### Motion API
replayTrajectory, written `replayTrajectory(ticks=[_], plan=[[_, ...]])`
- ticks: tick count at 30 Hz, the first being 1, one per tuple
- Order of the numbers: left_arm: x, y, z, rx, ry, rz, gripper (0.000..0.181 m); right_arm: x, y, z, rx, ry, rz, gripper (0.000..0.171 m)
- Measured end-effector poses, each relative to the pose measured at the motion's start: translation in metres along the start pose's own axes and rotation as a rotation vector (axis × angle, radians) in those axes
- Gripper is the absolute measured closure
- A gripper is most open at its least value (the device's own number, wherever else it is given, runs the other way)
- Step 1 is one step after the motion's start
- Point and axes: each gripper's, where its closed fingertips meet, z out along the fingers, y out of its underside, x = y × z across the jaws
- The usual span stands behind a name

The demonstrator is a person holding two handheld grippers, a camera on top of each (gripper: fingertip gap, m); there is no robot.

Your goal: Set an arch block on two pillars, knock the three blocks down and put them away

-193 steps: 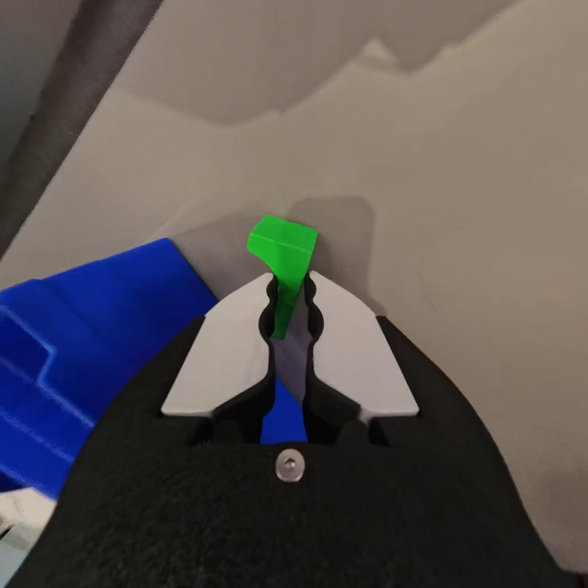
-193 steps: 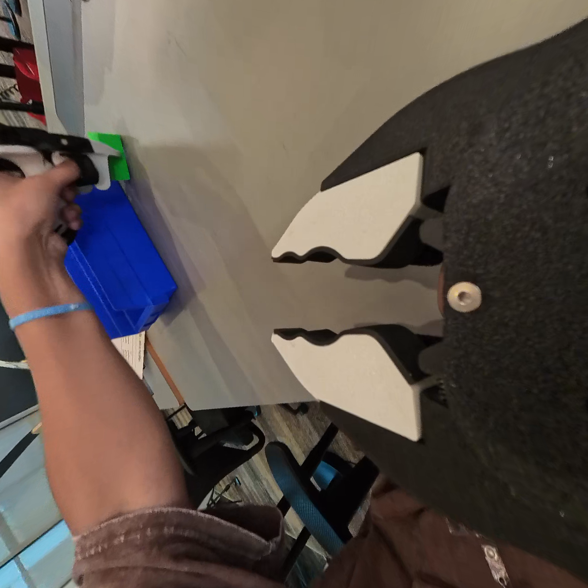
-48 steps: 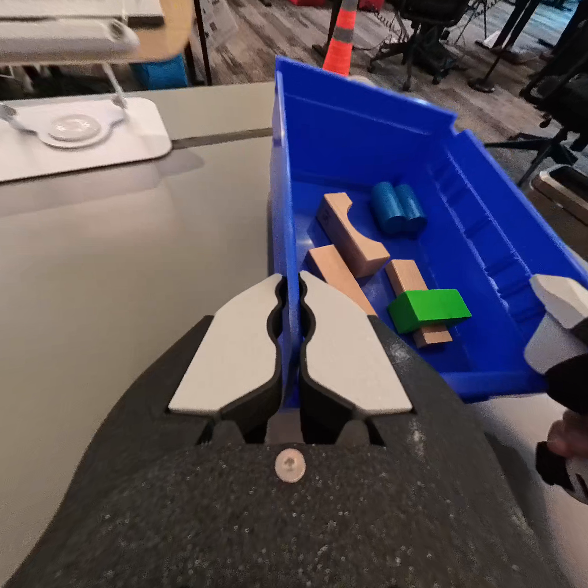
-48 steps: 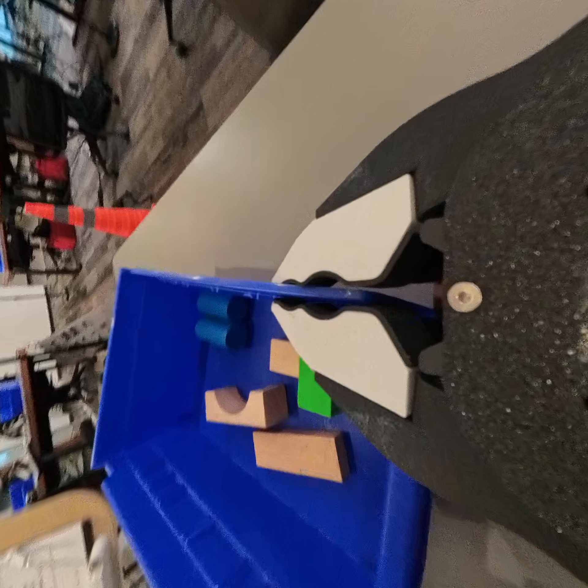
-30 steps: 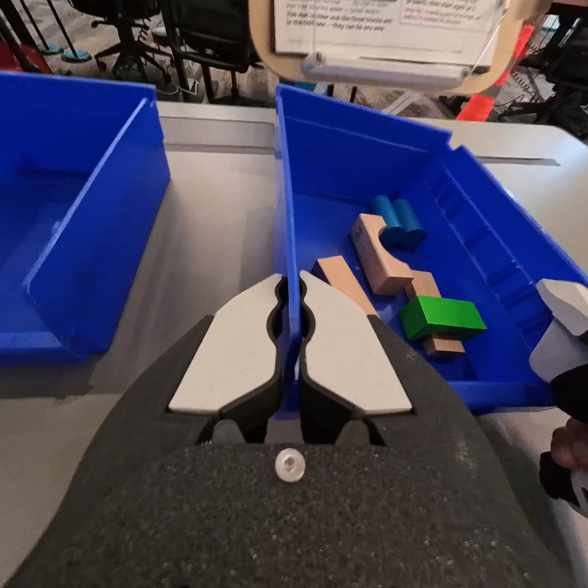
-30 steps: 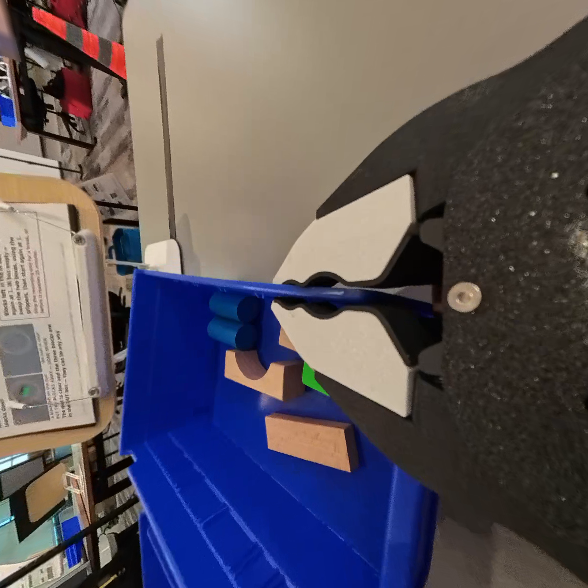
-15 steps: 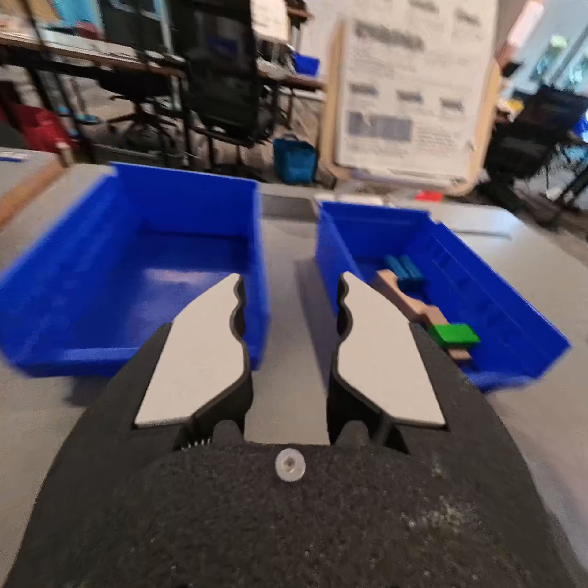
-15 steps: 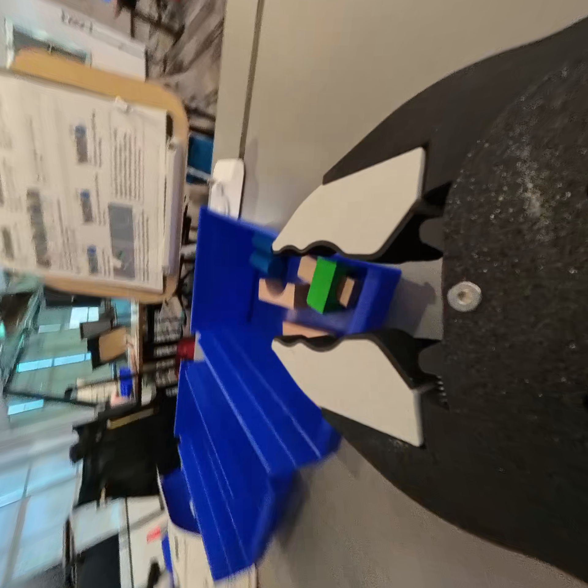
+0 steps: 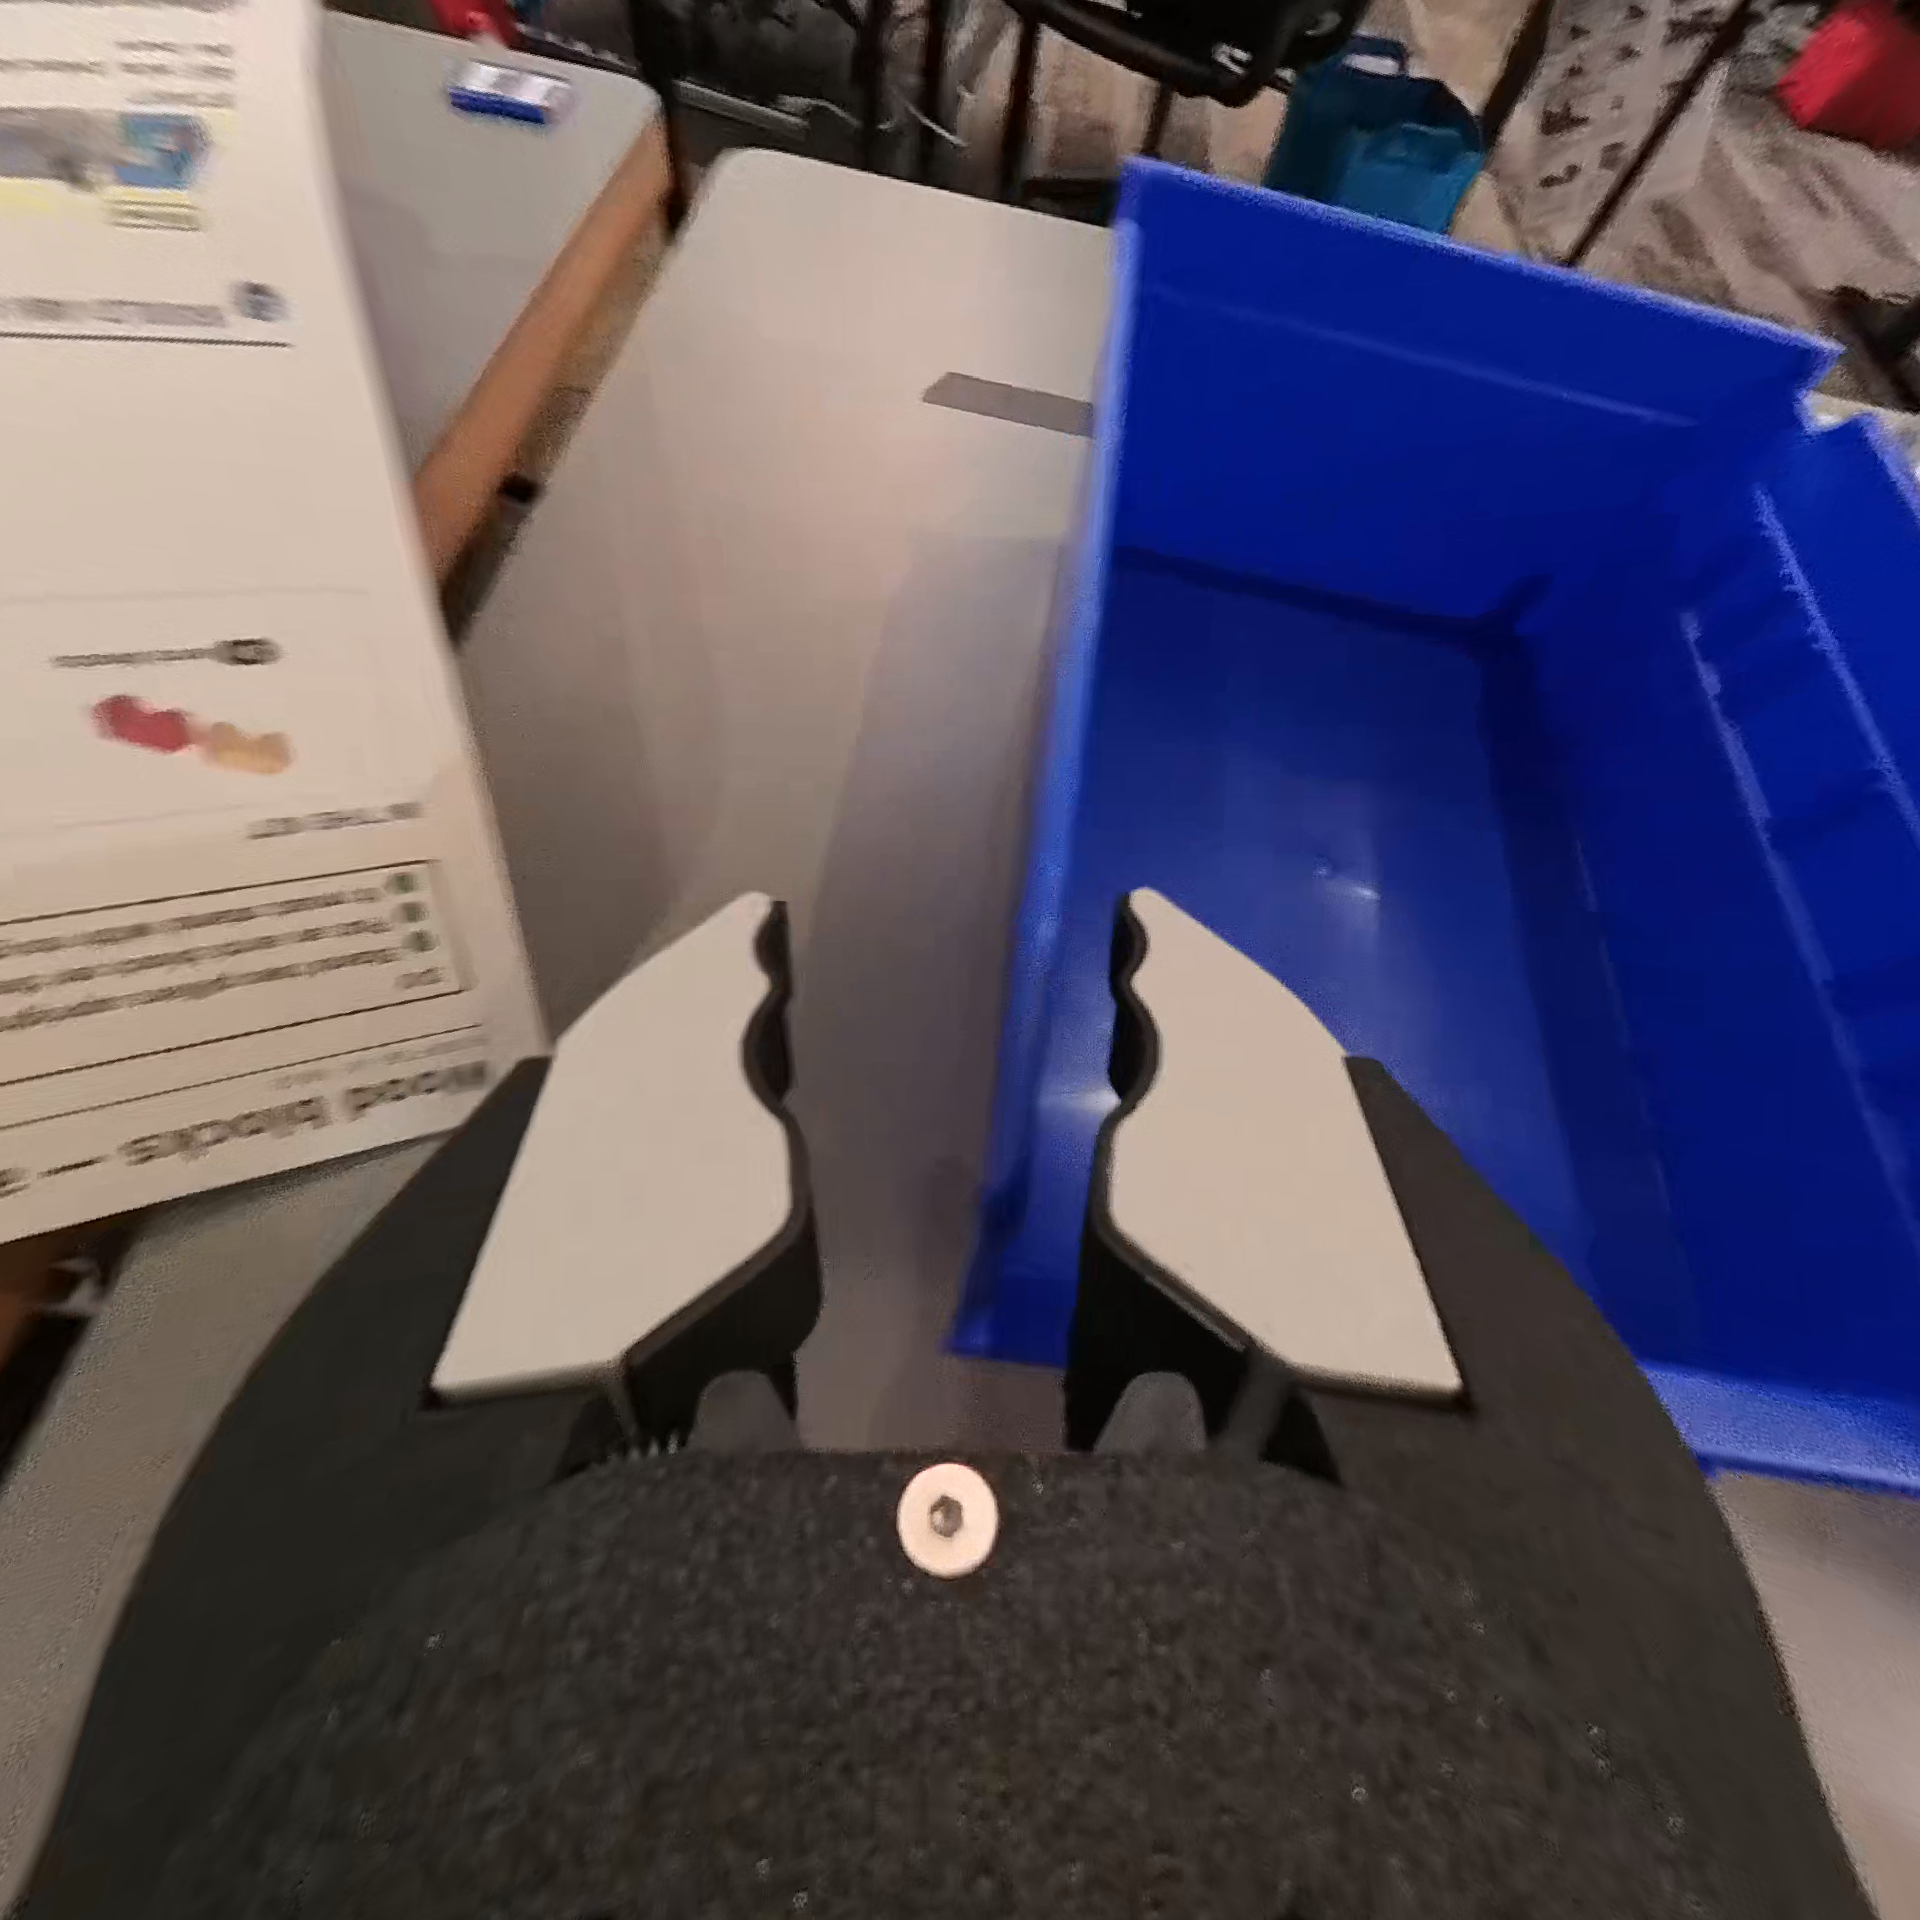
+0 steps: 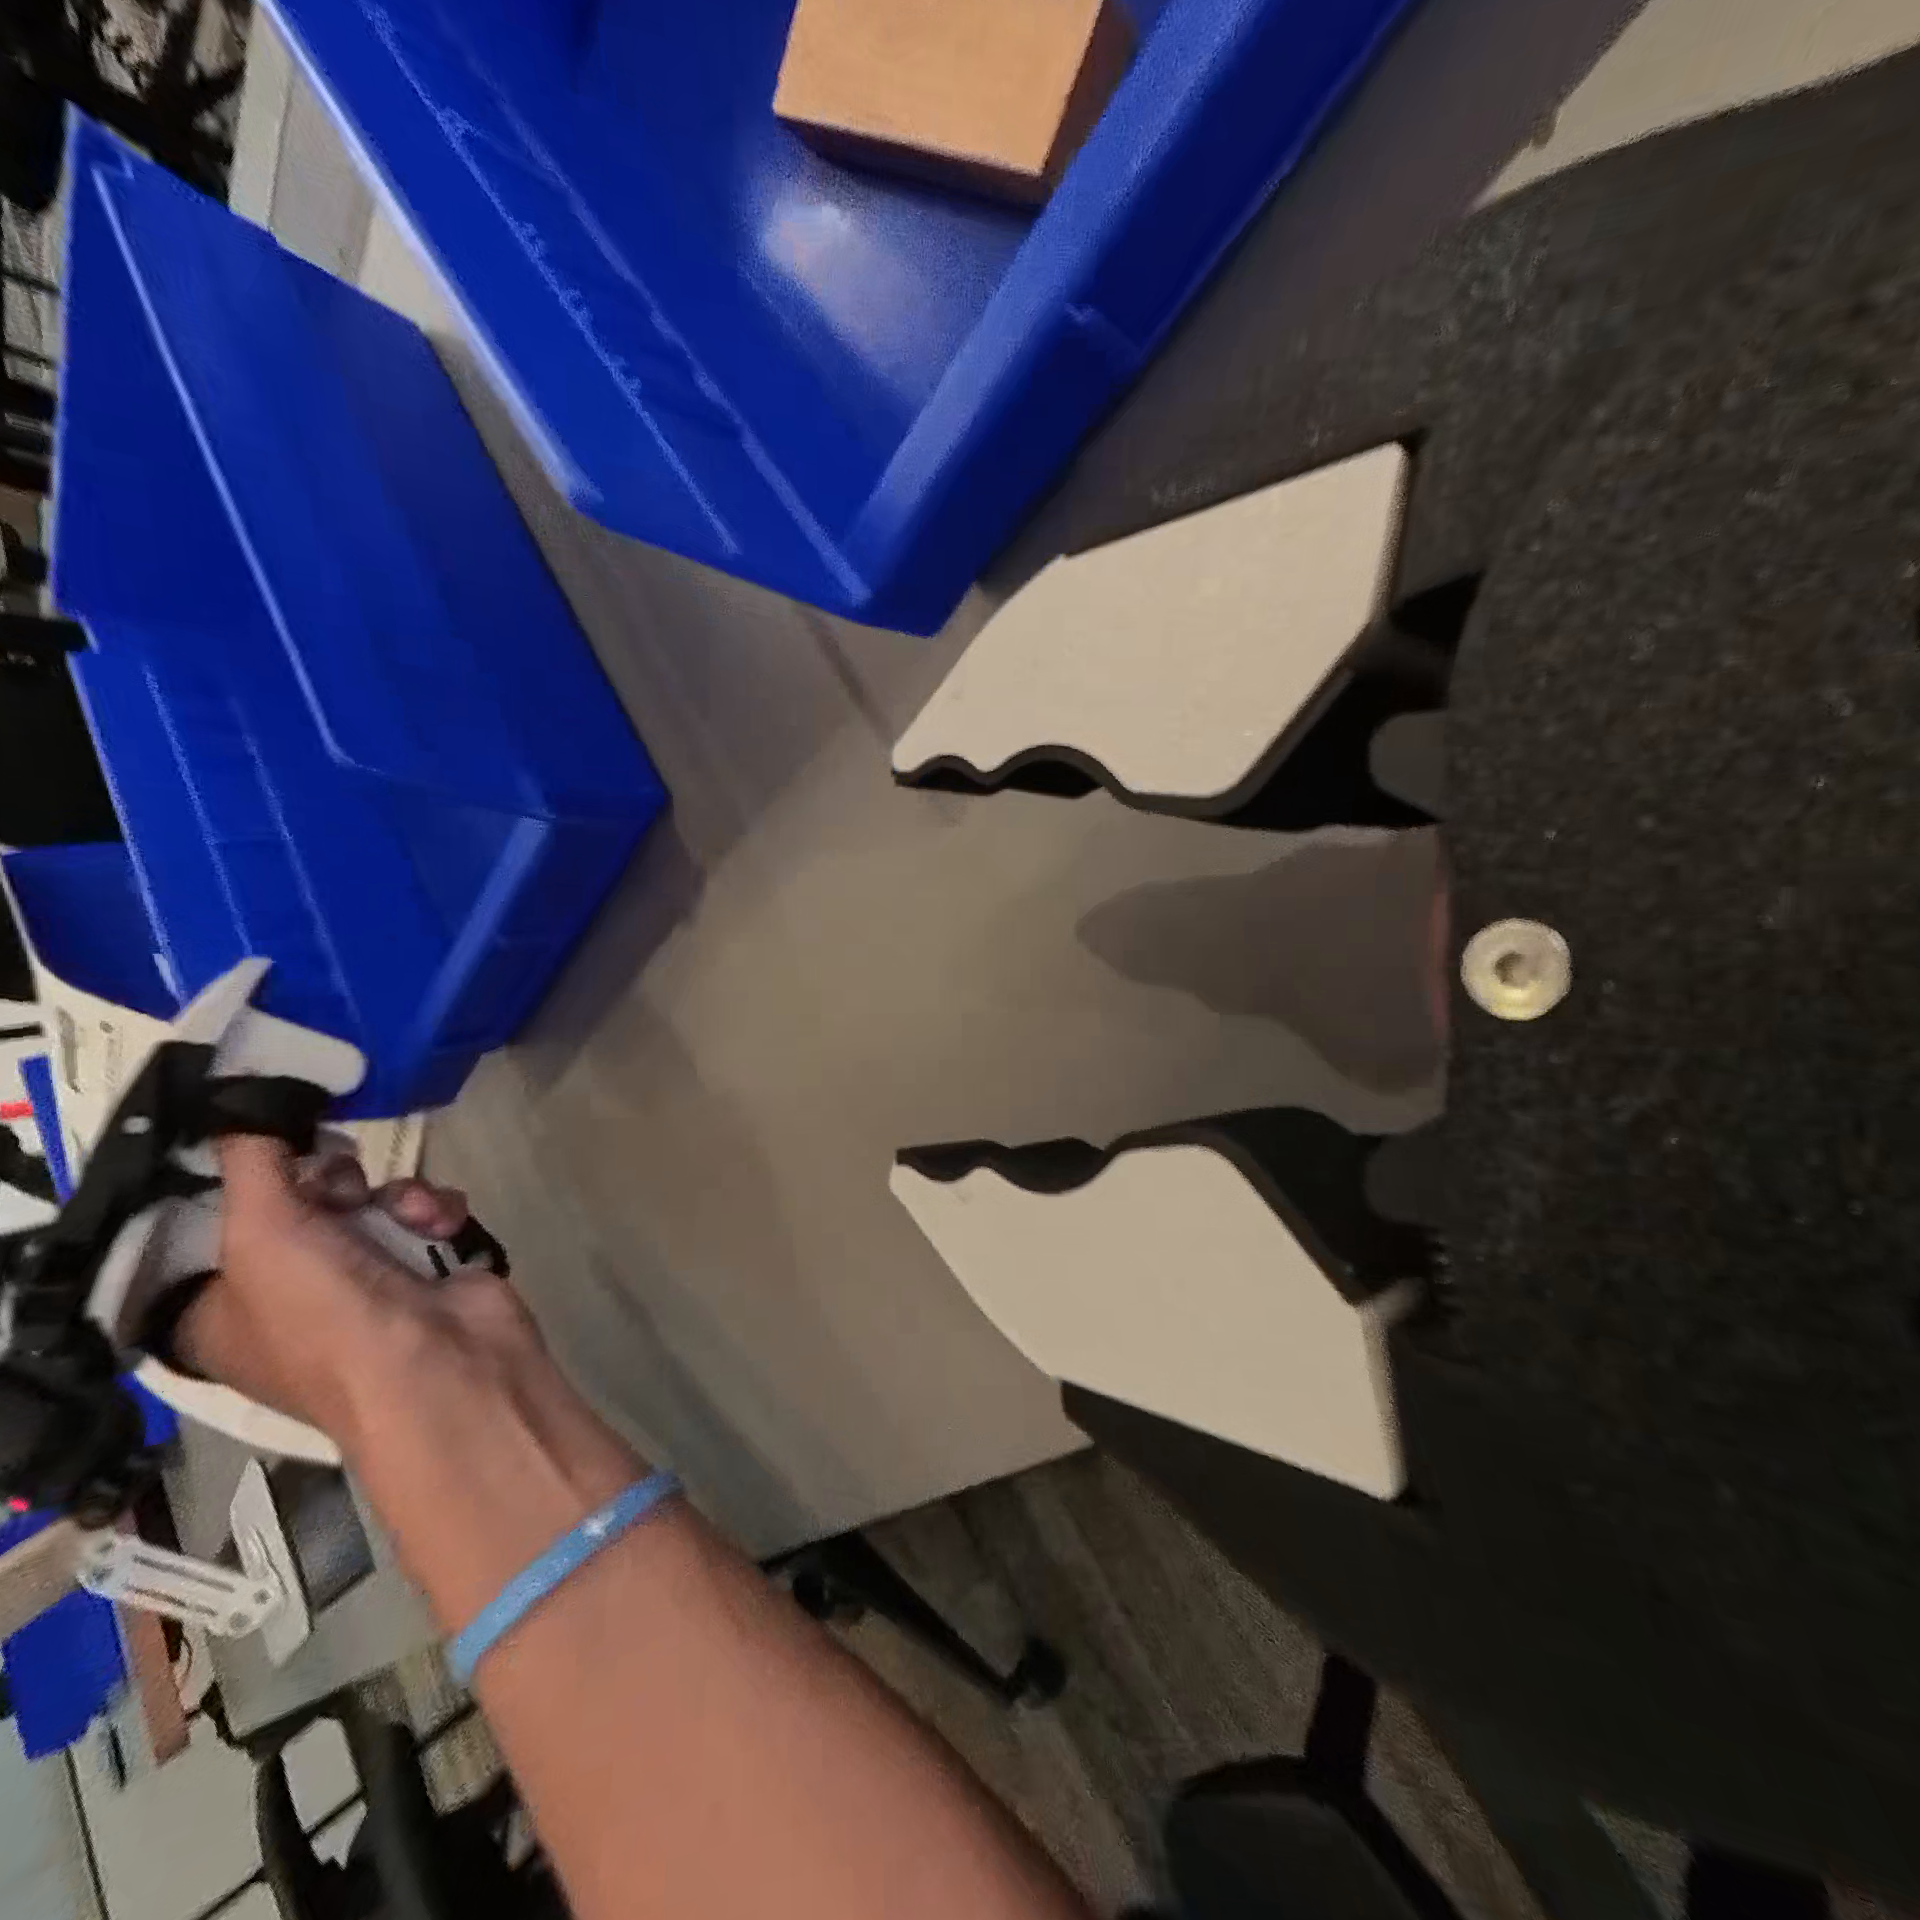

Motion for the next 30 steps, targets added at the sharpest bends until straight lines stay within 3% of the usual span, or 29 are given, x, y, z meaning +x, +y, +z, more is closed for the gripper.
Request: replayTrajectory(ticks=[2,3,7,9,13,17,19,24,27,30], plan=[[0.016,0.009,-0.002,-0.020,0.045,-0.003,0.165,0.005,-0.013,0.005,0.022,0.063,0.011,0.104],[0.022,0.013,-0.007,-0.021,0.049,-0.018,0.176,0.009,-0.019,0.008,0.030,0.101,0.020,0.101],[0.044,0.041,-0.045,-0.036,-0.045,-0.004,0.176,0.031,-0.033,0.029,0.022,0.247,0.076,0.094],[0.056,0.056,-0.067,-0.058,-0.052,-0.037,0.175,0.042,-0.043,0.037,0.035,0.314,0.084,0.113],[0.066,0.087,-0.115,-0.027,-0.115,-0.070,0.176,0.043,-0.044,0.054,-0.024,0.366,0.079,0.118],[0.068,0.107,-0.151,-0.005,-0.142,-0.106,0.176,0.032,-0.027,0.063,-0.108,0.373,0.006,0.140],[0.065,0.112,-0.168,0.016,-0.171,-0.117,0.176,0.032,-0.028,0.058,-0.108,0.371,0.037,0.165],[0.081,0.080,-0.230,0.182,-0.228,-0.076,0.176,0.010,-0.063,0.030,-0.068,0.324,0.036,0.166],[0.113,0.036,-0.262,0.324,-0.214,-0.046,0.176,0.010,-0.114,-0.015,0.079,0.369,-0.040,0.165],[0.177,-0.012,-0.271,0.411,-0.119,0.001,0.176,0.041,-0.157,-0.076,0.173,0.450,-0.058,0.165]])
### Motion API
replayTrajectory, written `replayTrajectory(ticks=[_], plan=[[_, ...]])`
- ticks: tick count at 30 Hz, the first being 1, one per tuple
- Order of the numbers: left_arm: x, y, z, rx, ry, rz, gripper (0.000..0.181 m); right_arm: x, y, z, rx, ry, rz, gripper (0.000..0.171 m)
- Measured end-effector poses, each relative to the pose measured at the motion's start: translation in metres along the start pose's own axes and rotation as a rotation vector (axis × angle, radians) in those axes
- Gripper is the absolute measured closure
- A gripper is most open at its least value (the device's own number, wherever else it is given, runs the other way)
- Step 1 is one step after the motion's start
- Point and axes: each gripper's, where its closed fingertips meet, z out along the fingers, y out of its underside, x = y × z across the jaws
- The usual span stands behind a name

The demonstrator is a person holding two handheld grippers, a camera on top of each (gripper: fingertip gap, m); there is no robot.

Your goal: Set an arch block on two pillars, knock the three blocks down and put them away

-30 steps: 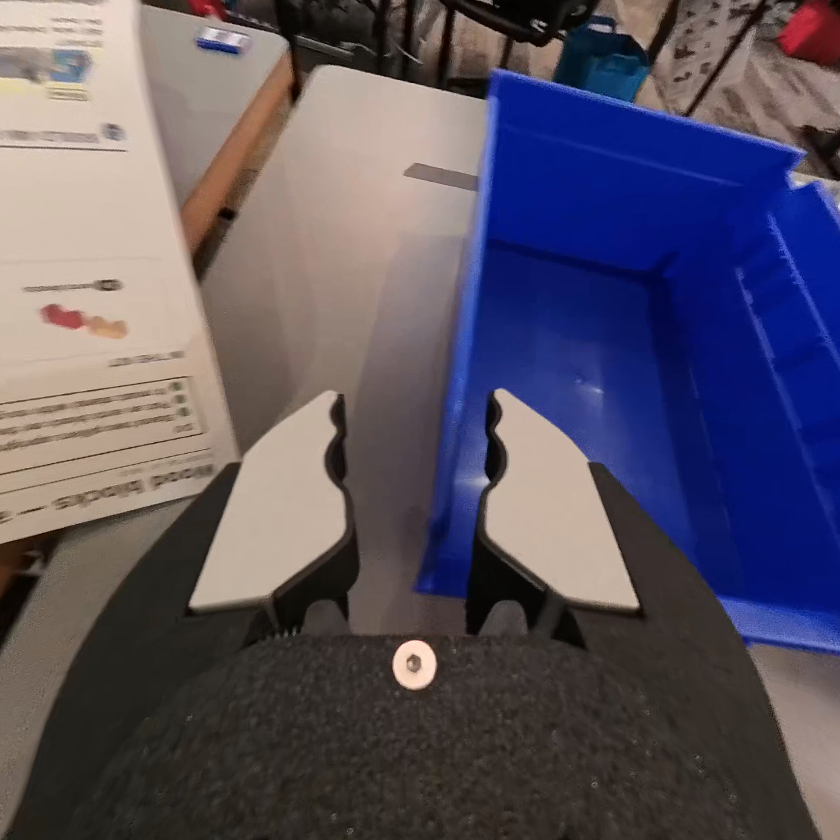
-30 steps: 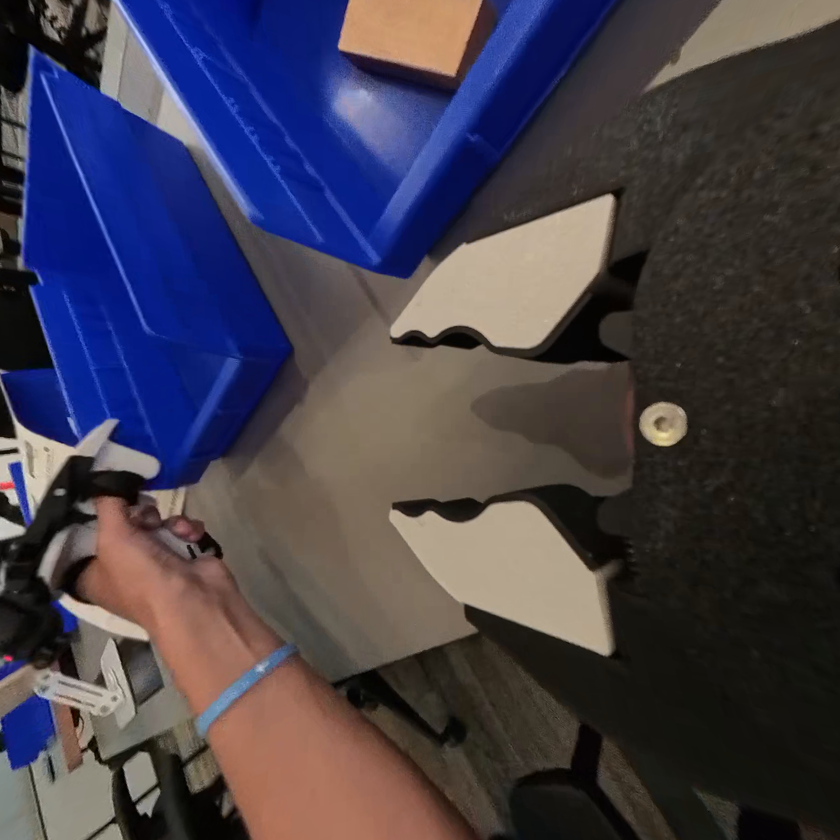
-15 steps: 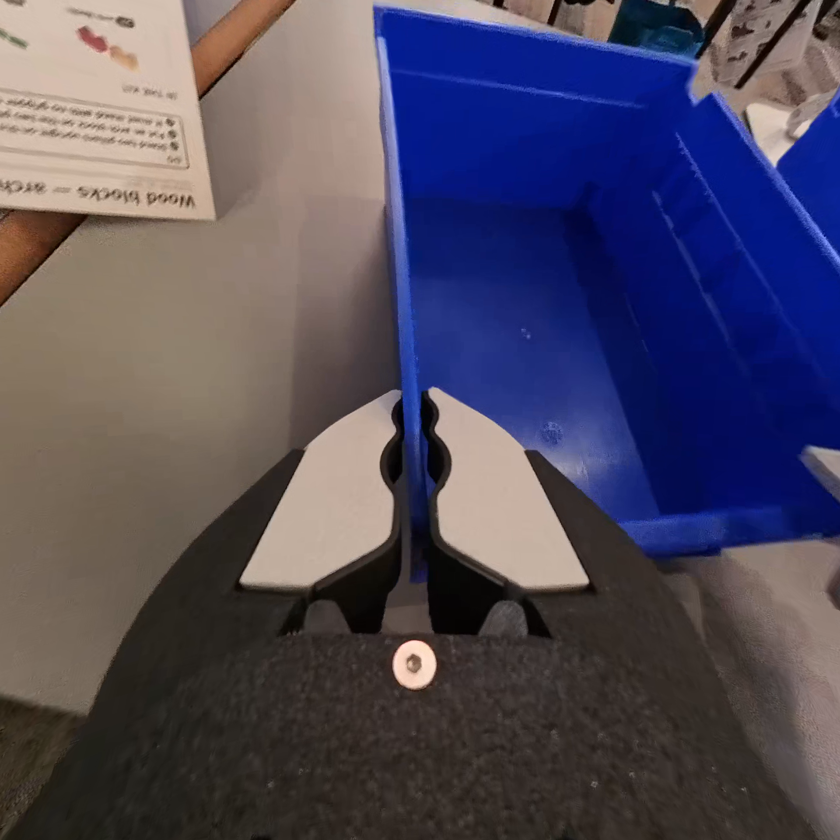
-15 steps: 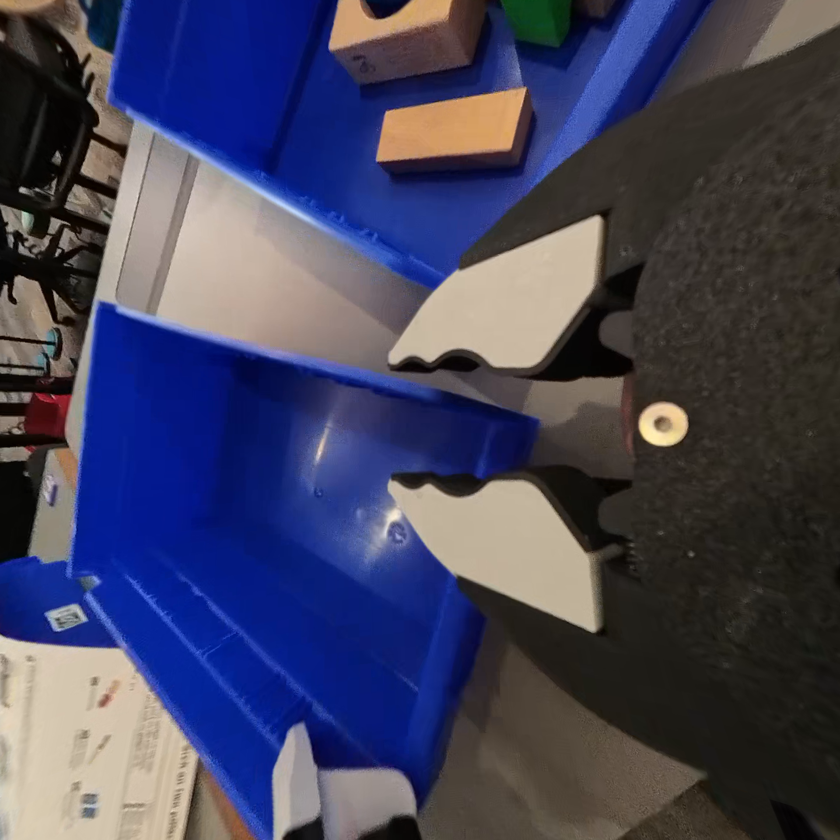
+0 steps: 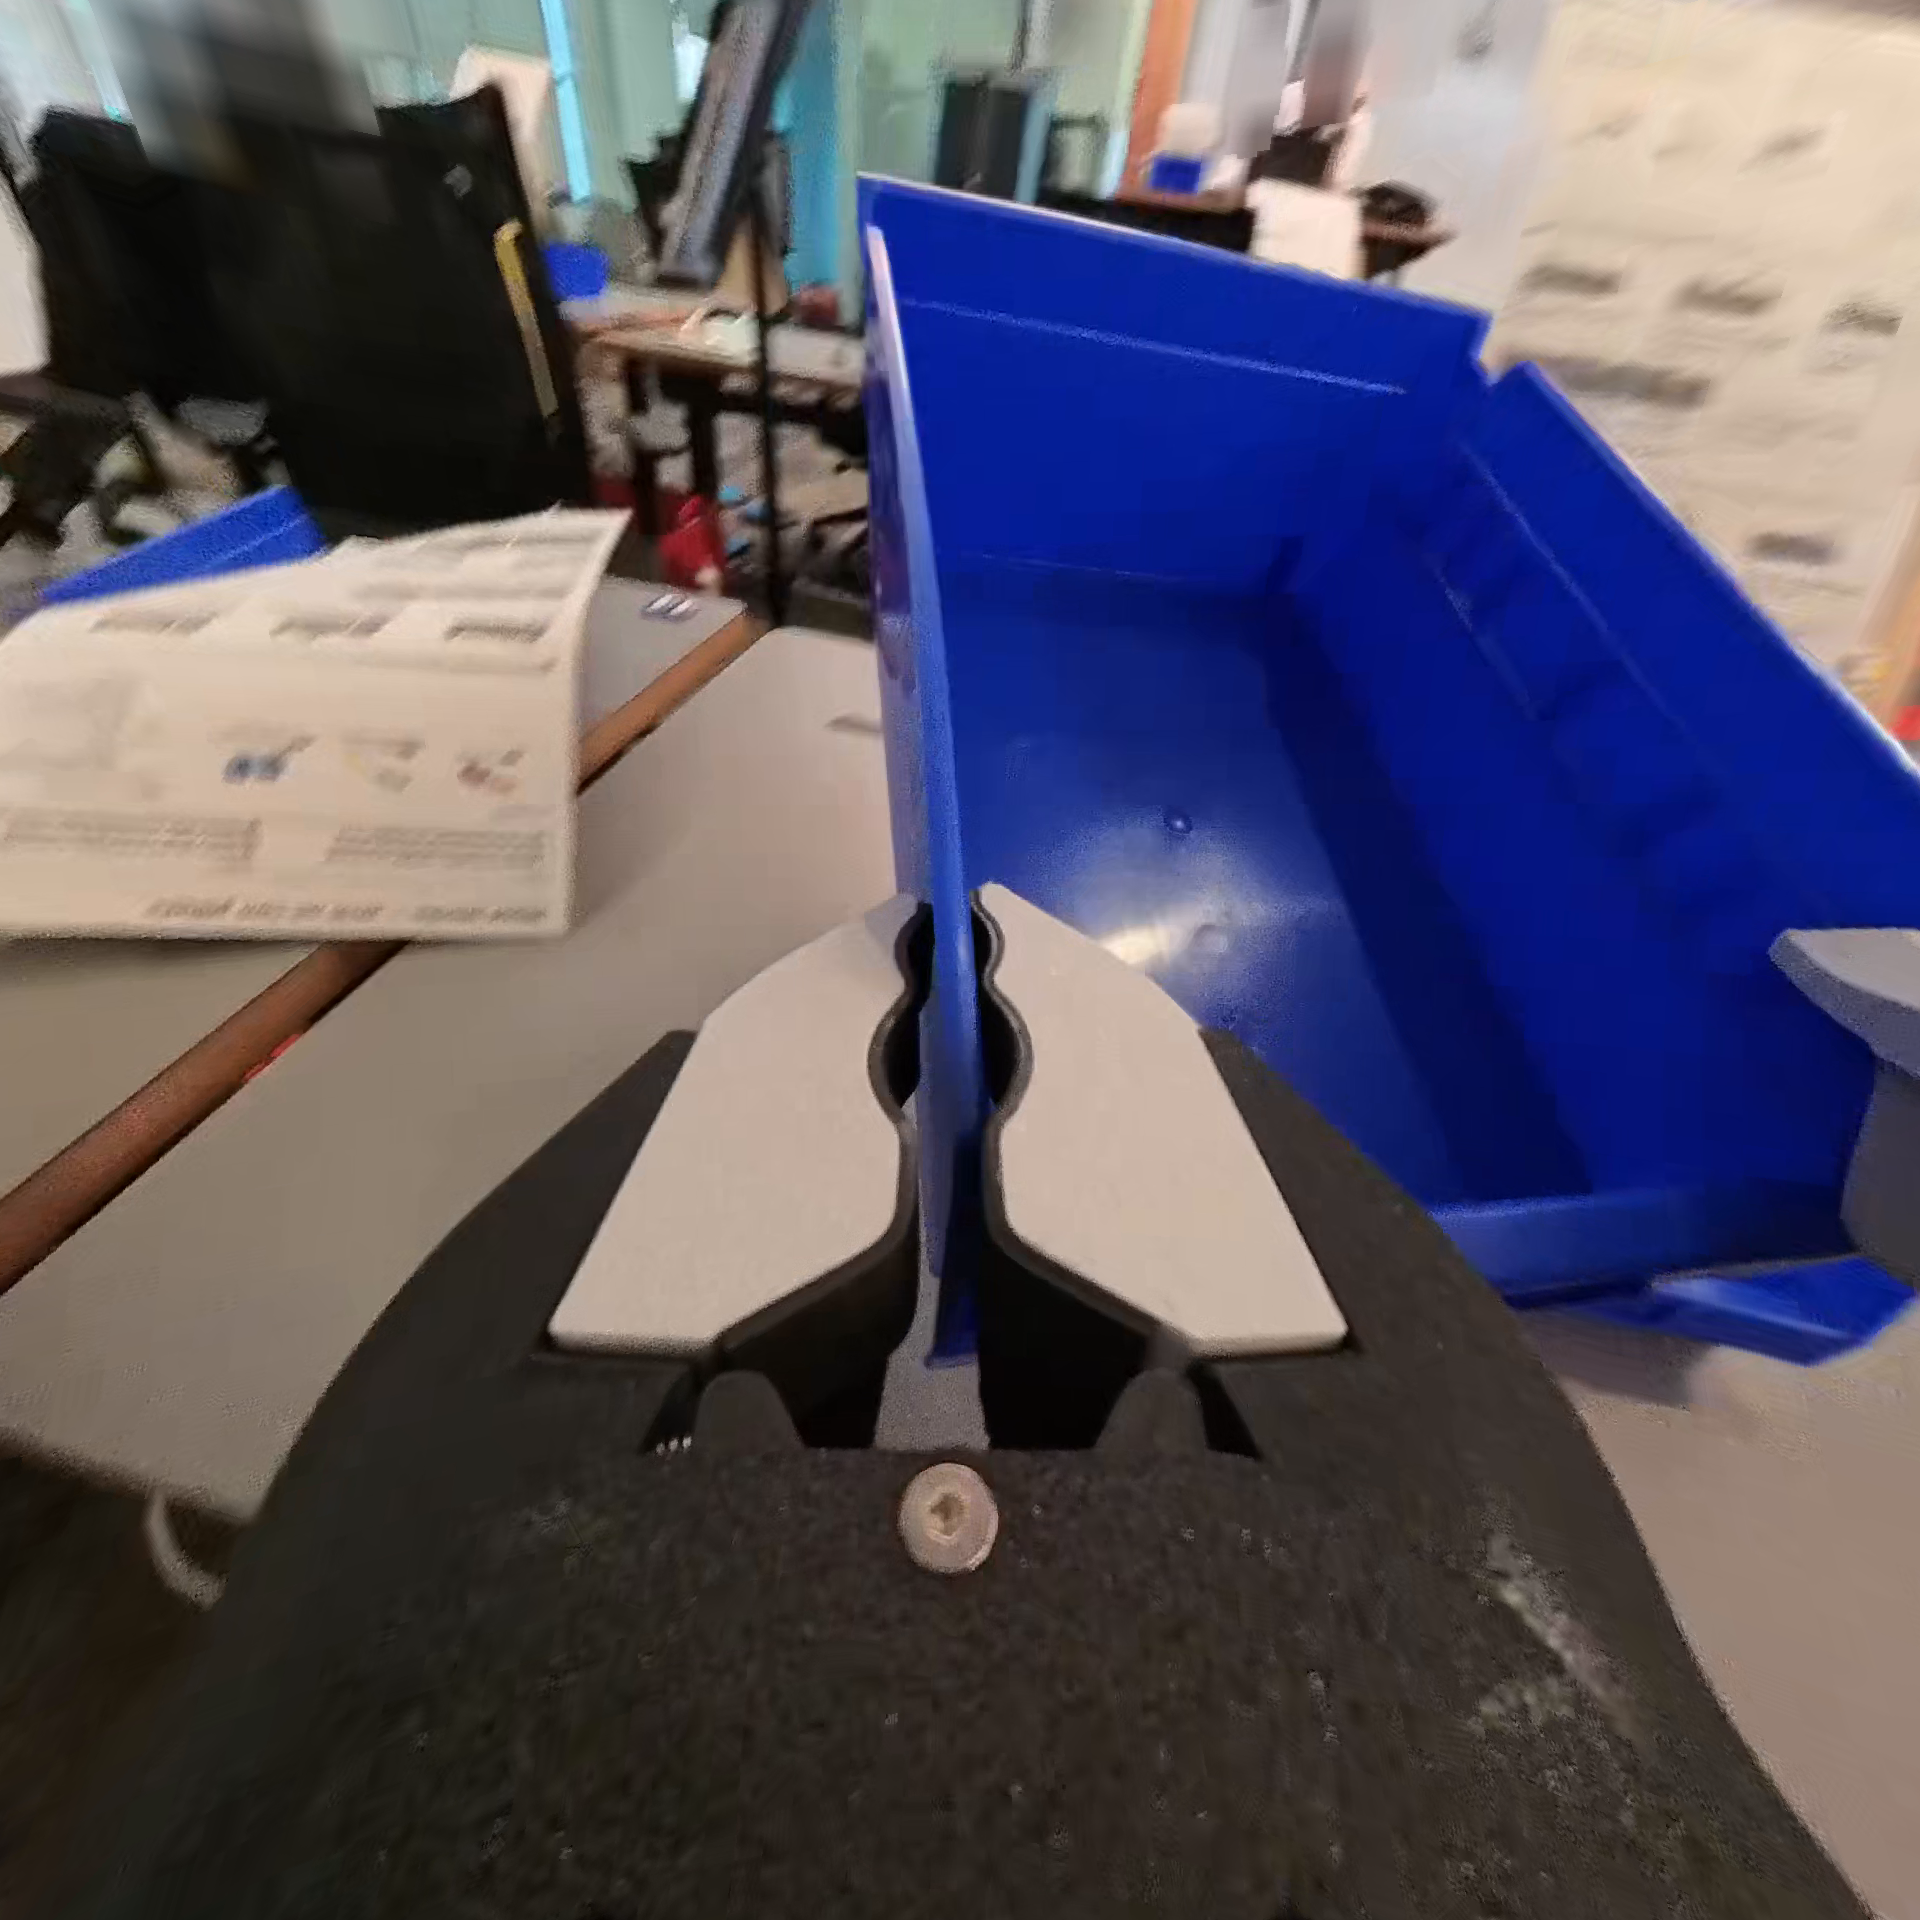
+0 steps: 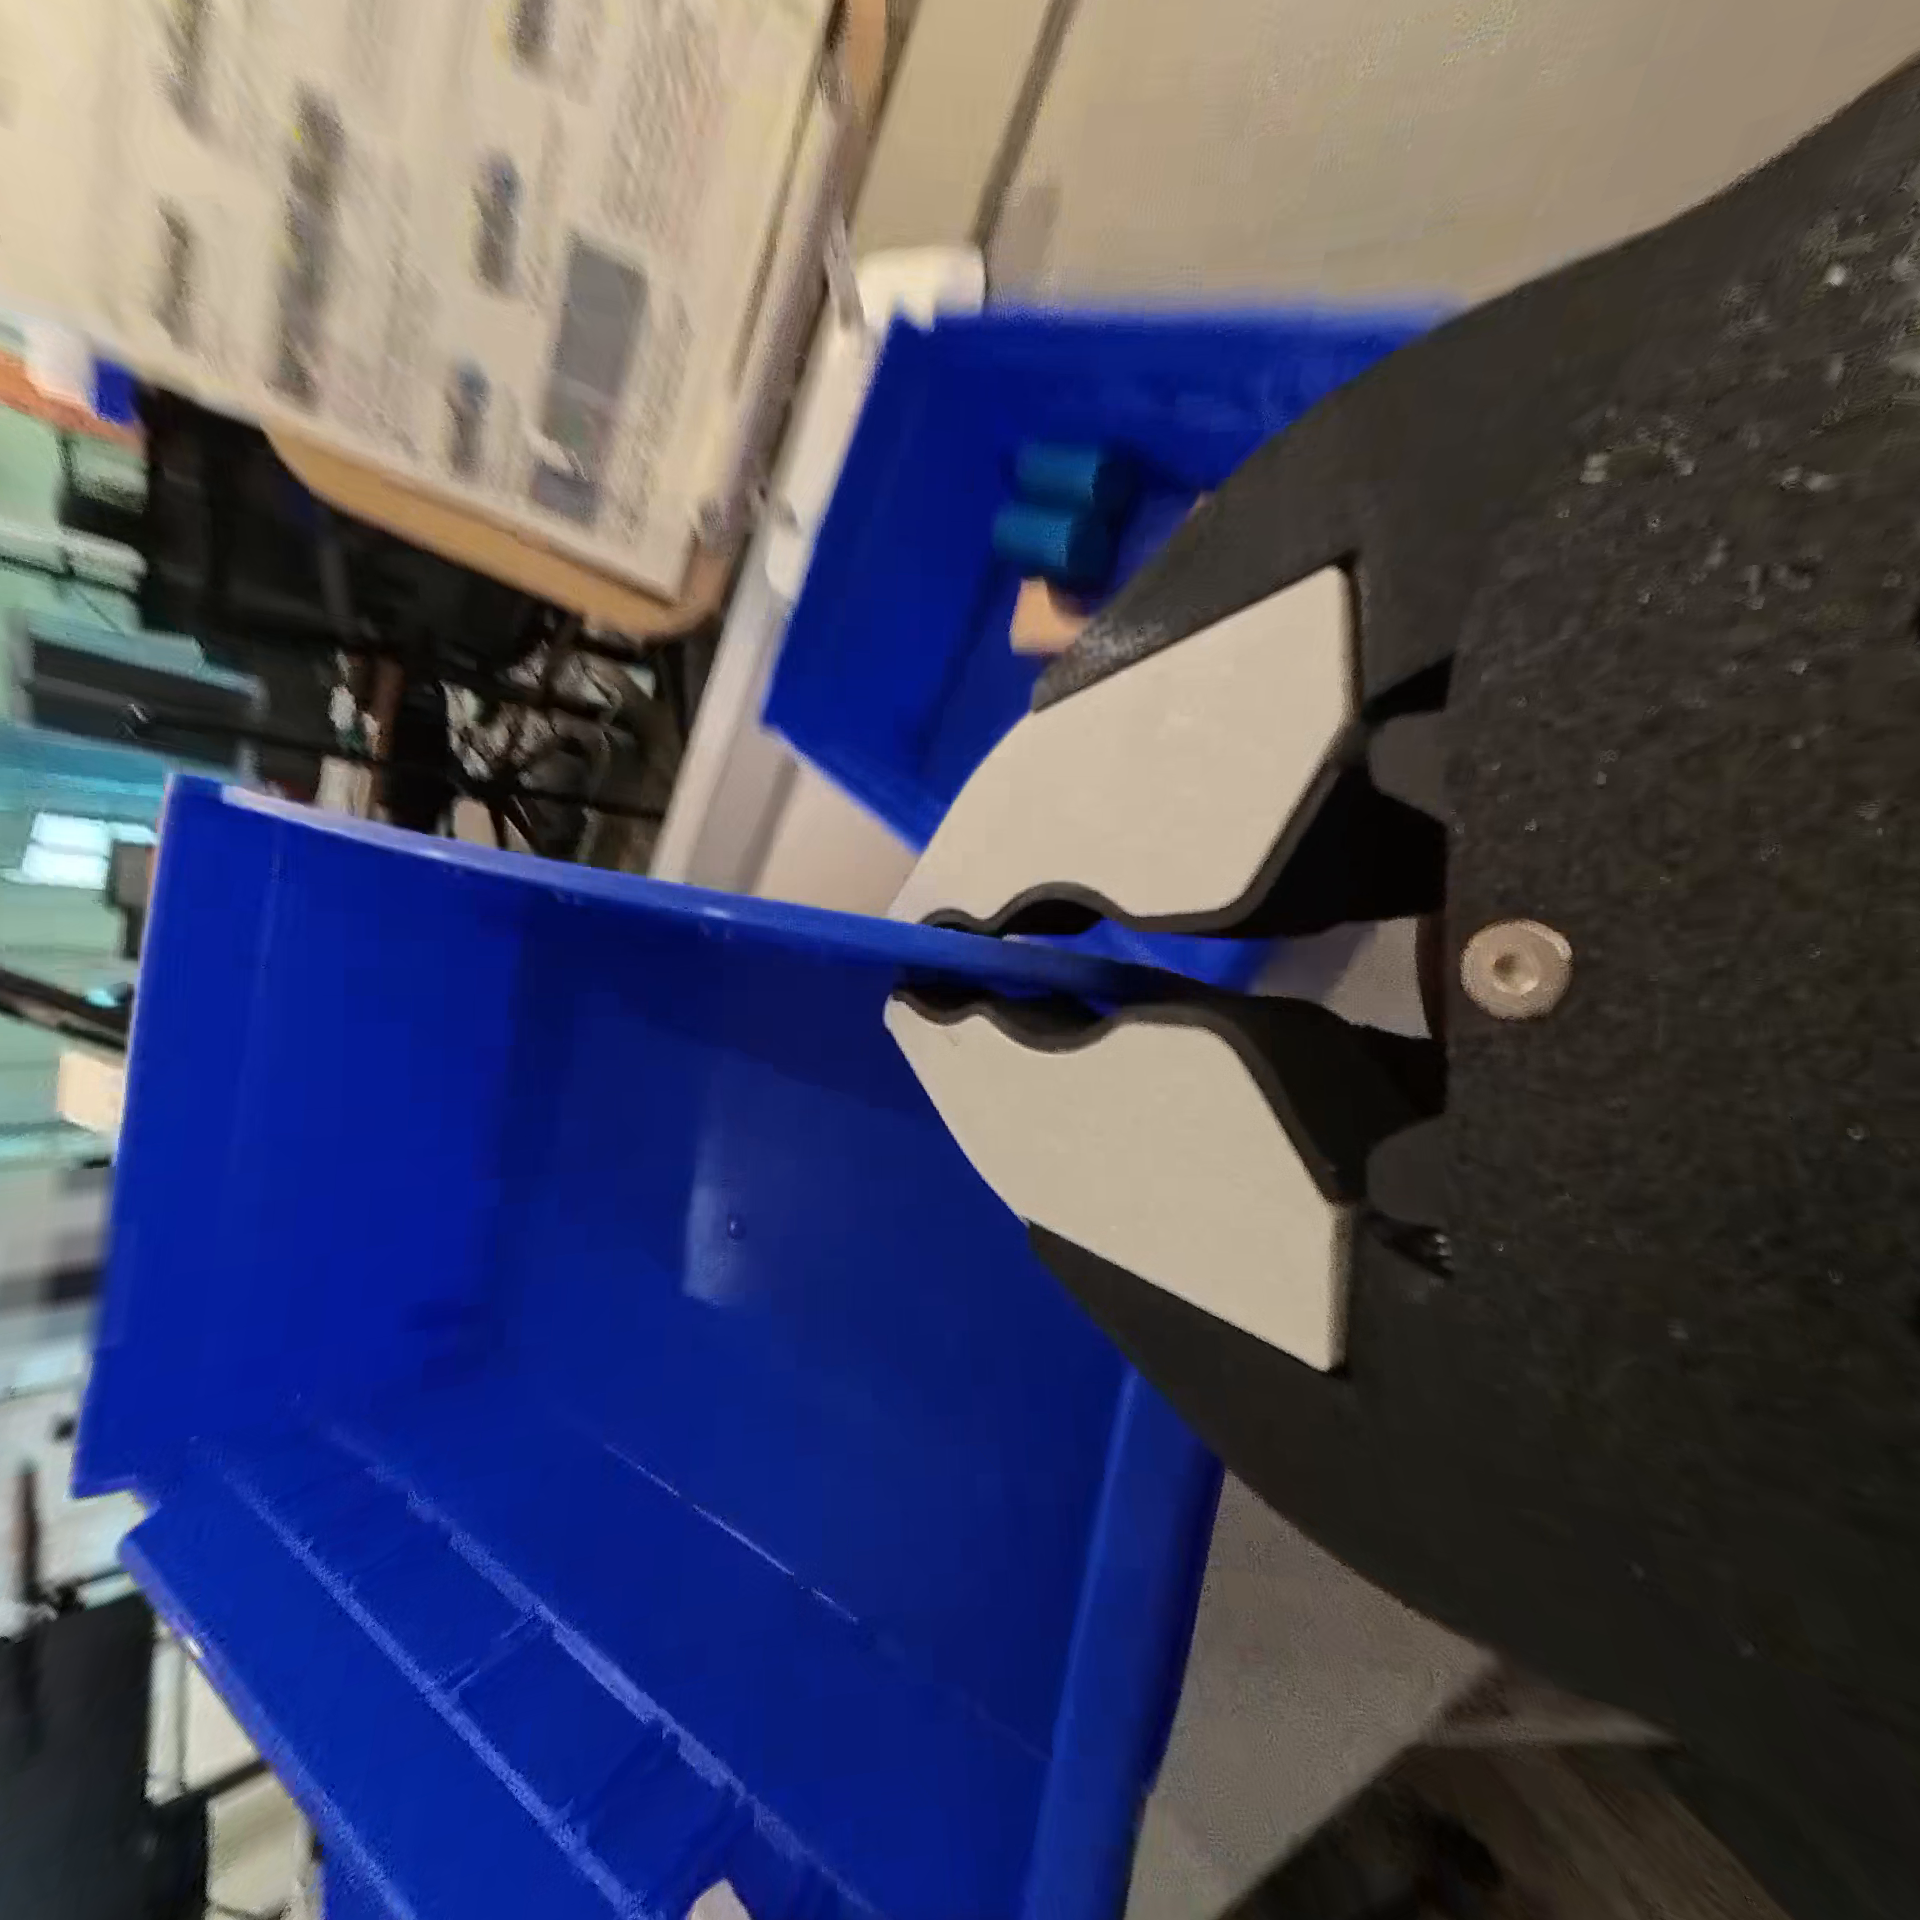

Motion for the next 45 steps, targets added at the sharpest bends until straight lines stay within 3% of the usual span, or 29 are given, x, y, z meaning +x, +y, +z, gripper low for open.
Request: replayTrajectory(ticks=[4,7,13,16,20,26,28,30,33,36,39,42,45], plan=[[0.128,-0.028,0.028,0.010,0.168,0.036,0.176,0.121,-0.026,-0.042,0.011,0.160,0.020,0.165],[0.238,-0.011,0.053,-0.057,0.292,0.072,0.176,0.225,-0.010,-0.077,-0.051,0.299,0.023,0.165],[0.432,0.097,0.088,-0.269,0.448,0.195,0.176,0.404,0.110,-0.133,-0.217,0.465,0.245,0.166],[0.485,0.153,0.098,-0.349,0.459,0.216,0.176,0.457,0.170,-0.143,-0.259,0.479,0.336,0.166],[0.519,0.201,0.103,-0.409,0.452,0.236,0.176,0.492,0.220,-0.148,-0.279,0.470,0.375,0.166],[0.542,0.226,0.098,-0.424,0.535,0.223,0.168,0.516,0.231,-0.153,-0.241,0.487,0.363,0.166],[0.548,0.225,0.092,-0.458,0.601,0.192,0.156,0.518,0.231,-0.152,-0.219,0.489,0.386,0.165],[0.550,0.215,0.081,-0.496,0.700,0.128,0.143,0.524,0.225,-0.158,-0.213,0.525,0.356,0.156],[0.532,0.165,0.057,-0.441,0.834,0.059,0.129,0.534,0.184,-0.188,-0.114,0.629,0.248,0.139],[0.479,0.109,0.047,-0.353,0.867,0.106,0.121,0.512,0.117,-0.200,0.051,0.584,0.176,0.129],[0.390,0.075,0.065,-0.286,0.743,0.193,0.119,0.455,0.054,-0.185,0.168,0.453,0.114,0.123],[0.281,0.076,0.099,-0.295,0.527,0.267,0.116,0.370,0.026,-0.137,0.144,0.255,0.051,0.112],[0.195,0.108,0.125,-0.368,0.383,0.265,0.114,0.272,0.051,-0.071,-0.001,0.026,0.061,0.101]])
